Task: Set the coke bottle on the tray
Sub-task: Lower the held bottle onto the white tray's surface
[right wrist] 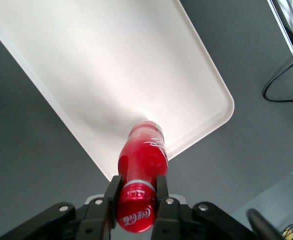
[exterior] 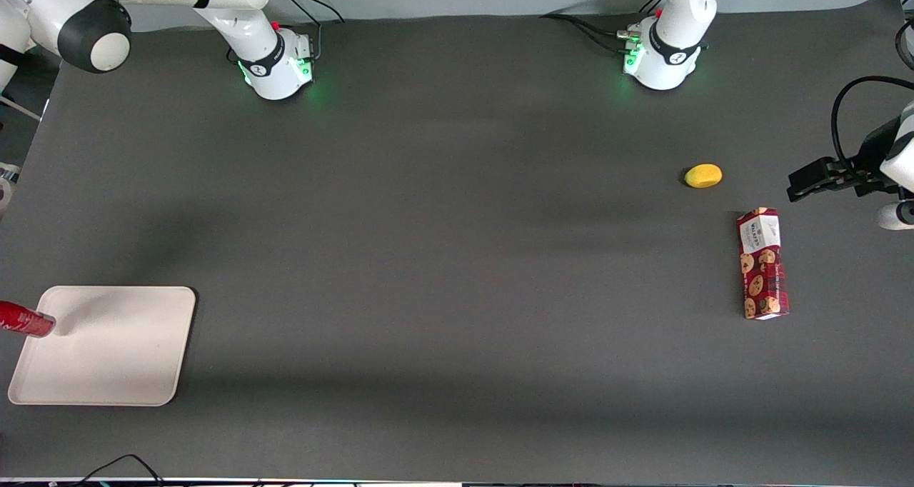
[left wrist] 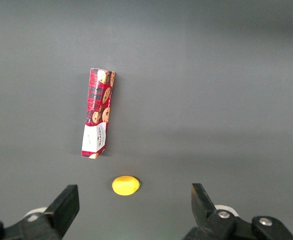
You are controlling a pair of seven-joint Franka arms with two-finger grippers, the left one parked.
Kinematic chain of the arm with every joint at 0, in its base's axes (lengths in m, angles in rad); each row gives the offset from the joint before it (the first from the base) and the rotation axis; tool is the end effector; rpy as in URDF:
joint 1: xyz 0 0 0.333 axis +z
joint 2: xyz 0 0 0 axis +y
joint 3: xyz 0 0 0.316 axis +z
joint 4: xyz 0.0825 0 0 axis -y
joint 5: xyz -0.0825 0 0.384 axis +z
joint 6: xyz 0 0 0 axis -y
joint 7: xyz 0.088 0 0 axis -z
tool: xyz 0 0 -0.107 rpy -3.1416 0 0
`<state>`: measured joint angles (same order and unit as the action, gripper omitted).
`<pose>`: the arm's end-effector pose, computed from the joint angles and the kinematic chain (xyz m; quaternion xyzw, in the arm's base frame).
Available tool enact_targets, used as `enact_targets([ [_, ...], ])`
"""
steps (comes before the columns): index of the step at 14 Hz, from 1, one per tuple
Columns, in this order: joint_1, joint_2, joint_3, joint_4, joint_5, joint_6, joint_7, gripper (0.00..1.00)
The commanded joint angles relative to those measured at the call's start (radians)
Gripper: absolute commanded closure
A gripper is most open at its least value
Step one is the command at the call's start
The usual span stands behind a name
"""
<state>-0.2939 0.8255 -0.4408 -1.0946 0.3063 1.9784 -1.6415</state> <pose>0.6524 -0.4126 0.3646 0.8874 0.4567 0.0127 0.0619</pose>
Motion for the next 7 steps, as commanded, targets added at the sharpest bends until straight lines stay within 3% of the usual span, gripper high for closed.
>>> enact_targets([
  [1,-0.019,0.037,-0.001,0.055,0.037,-0.007,0.022,1.0],
  [6,-0.034,0.055,0.001,0.055,0.042,-0.007,0.032,1.0],
  [7,-0.034,0.055,0.001,0.055,0.042,-0.007,0.034,0.93],
])
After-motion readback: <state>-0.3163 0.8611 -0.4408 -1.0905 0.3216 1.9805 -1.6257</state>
